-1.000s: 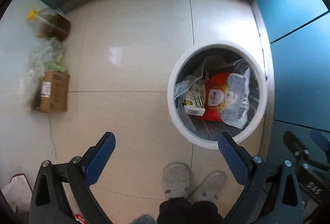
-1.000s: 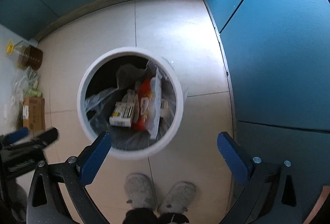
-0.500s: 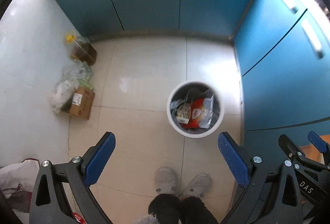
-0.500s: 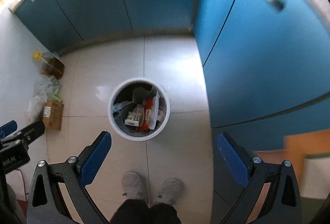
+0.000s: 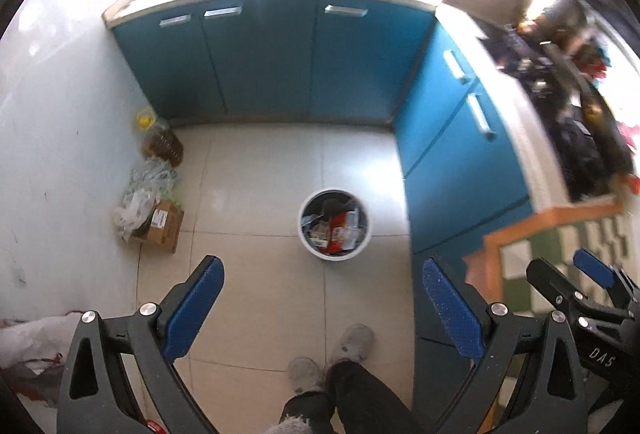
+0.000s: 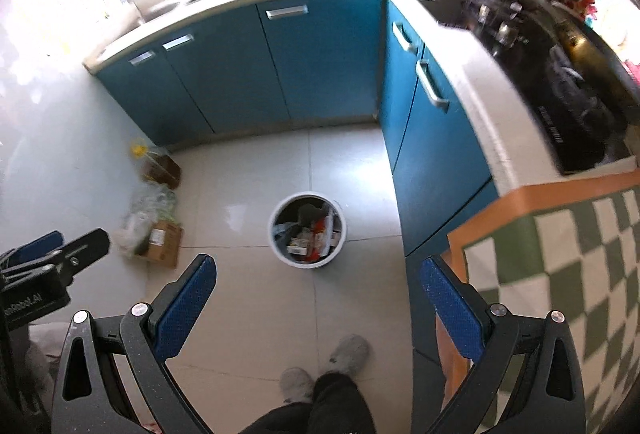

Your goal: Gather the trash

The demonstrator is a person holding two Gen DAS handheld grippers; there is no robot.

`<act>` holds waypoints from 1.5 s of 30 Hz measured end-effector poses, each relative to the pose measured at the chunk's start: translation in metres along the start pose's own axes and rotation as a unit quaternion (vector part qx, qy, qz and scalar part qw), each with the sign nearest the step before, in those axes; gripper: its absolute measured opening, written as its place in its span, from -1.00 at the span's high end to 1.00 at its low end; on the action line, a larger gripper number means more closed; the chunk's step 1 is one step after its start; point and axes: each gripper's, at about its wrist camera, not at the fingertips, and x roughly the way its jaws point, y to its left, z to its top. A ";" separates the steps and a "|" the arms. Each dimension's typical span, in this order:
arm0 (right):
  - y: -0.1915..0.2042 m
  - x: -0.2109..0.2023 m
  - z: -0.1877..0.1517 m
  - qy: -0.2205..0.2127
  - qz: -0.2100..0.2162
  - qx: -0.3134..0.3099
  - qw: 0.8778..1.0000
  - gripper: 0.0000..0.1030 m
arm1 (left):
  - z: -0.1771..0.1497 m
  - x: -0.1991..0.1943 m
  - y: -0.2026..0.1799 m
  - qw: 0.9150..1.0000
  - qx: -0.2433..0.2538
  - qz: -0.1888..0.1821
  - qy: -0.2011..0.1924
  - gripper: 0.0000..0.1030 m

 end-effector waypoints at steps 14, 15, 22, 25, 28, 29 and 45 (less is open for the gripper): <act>0.021 -0.157 -0.036 -0.037 0.065 -0.005 0.997 -1.00 | -0.036 -0.118 -0.003 0.997 -0.001 -0.073 -0.028 -1.00; 0.020 -0.162 -0.037 -0.036 0.069 -0.009 0.997 -1.00 | -0.037 -0.121 -0.005 0.997 -0.004 -0.075 -0.030 -1.00; 0.011 -0.169 -0.044 -0.025 0.088 -0.023 0.996 -1.00 | -0.046 -0.136 -0.017 0.996 -0.012 -0.078 -0.046 -1.00; 0.006 -0.169 -0.047 -0.025 0.095 -0.023 0.995 -1.00 | -0.050 -0.139 -0.019 0.996 -0.014 -0.076 -0.049 -1.00; -0.001 -0.168 -0.048 -0.023 0.101 -0.018 0.995 -1.00 | -0.052 -0.140 -0.022 0.996 -0.012 -0.071 -0.048 -1.00; -0.002 -0.168 -0.047 -0.022 0.102 -0.016 0.994 -1.00 | -0.052 -0.140 -0.023 0.996 -0.011 -0.070 -0.049 -1.00; -0.010 -0.165 -0.049 -0.016 0.112 -0.015 0.993 -1.00 | -0.060 -0.143 -0.025 0.997 -0.014 -0.061 -0.046 -1.00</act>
